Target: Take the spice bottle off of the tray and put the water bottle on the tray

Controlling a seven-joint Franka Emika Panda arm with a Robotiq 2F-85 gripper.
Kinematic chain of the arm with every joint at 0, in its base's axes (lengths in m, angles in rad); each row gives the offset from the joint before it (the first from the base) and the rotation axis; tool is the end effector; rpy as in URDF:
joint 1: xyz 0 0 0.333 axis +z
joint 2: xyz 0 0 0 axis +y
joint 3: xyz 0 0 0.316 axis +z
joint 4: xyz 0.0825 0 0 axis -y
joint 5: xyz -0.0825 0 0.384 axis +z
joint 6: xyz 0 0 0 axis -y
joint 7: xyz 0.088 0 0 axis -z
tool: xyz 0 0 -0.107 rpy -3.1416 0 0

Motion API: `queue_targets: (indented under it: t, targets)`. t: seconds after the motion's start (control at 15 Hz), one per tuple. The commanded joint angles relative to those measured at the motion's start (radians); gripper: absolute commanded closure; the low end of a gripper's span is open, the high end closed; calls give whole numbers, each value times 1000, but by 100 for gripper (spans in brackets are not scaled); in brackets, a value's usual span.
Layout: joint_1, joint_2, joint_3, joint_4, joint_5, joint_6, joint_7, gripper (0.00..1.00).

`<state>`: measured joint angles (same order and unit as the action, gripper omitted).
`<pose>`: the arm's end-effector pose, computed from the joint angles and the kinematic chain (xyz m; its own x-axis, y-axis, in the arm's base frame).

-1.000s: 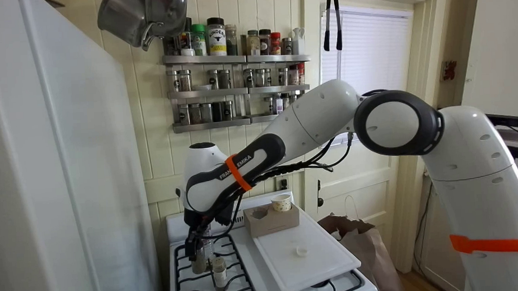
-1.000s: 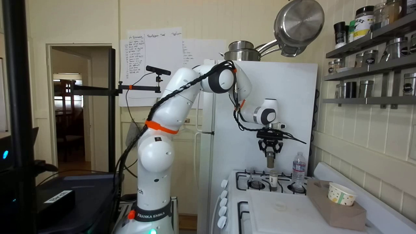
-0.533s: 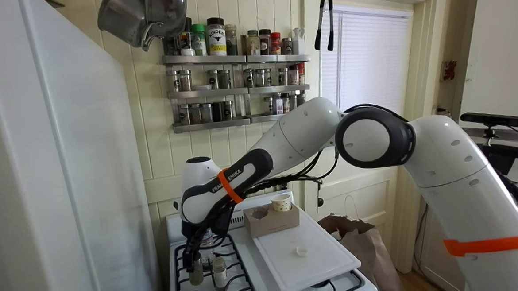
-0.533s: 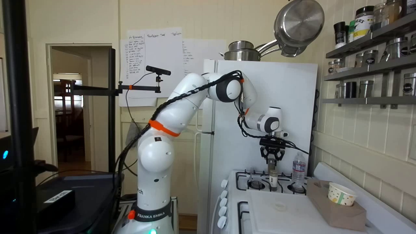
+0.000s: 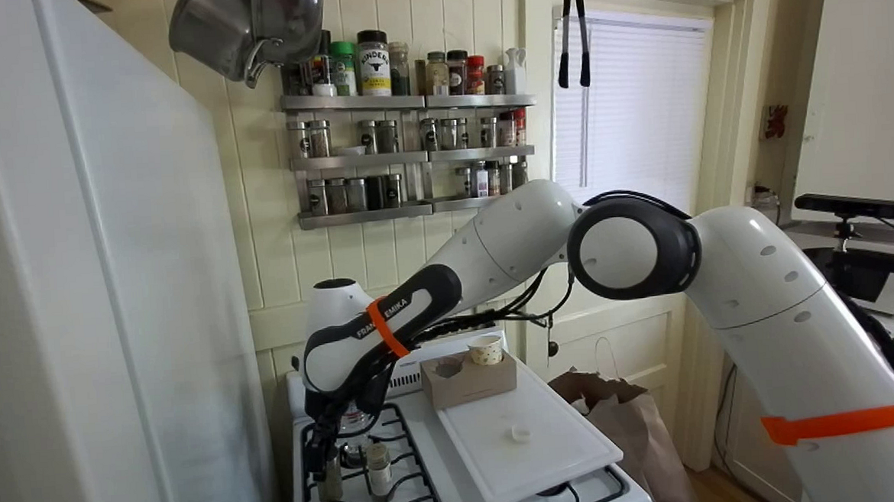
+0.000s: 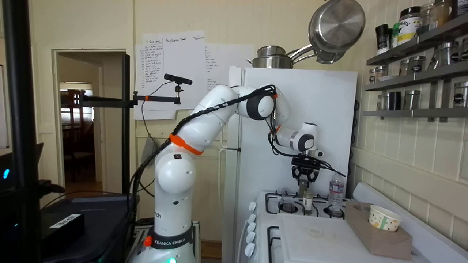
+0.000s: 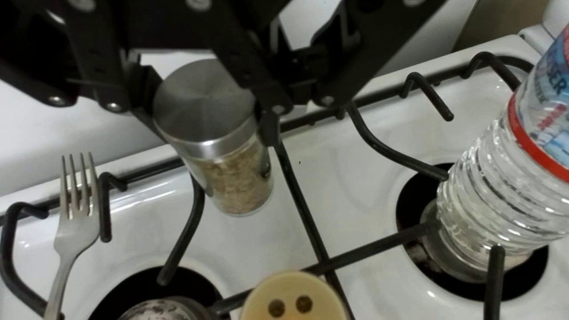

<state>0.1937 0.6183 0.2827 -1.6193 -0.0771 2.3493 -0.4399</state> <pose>0.6380 0.2966 0.2873 0.6107 0.7744 0.1656 0.7882 -0.6145 -0.0332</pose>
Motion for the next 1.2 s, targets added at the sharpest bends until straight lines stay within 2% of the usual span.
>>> queue_targets:
  t: [0.0, 0.53, 1.13]
  targets:
    - [1, 1, -2, 19, 13, -67, 5, 76]
    - [1, 33, -9, 62, 26, -124, 11, 76]
    - [5, 90, -27, 106, 26, -128, 49, 76]
